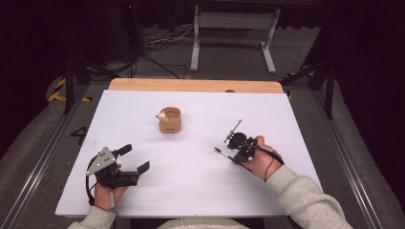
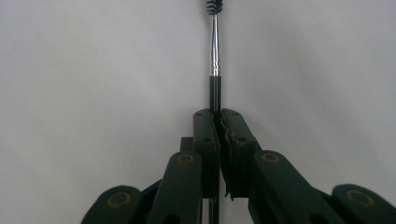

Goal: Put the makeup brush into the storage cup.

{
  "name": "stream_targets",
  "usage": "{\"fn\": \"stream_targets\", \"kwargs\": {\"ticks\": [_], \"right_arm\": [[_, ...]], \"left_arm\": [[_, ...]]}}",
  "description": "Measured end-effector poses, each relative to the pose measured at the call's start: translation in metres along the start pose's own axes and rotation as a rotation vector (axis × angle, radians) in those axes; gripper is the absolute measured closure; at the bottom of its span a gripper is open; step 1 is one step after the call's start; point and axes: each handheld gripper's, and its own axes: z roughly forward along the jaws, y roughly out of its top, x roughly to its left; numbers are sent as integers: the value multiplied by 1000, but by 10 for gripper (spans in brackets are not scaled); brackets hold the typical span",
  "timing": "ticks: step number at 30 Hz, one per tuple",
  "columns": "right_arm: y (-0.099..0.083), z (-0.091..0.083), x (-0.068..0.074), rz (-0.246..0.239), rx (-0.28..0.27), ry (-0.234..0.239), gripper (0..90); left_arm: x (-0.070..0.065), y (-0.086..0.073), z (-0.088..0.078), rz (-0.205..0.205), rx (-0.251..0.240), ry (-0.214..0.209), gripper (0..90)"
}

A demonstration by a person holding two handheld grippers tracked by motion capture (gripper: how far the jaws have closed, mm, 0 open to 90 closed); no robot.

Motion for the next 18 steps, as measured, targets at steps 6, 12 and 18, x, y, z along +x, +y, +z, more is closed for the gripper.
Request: {"fn": "stream_targets", "kwargs": {"ticks": [6,12,18], "right_arm": [[0,-15,0,-7,-67,10,857],[1,-36,3,-30,-172,5,857],[0,-52,8,-51,-290,9,857]], "left_arm": [[0,0,0,1,2,1,49],[0,0,0,1,3,1,51],[0,0,1,-1,4,-2,53]]}}
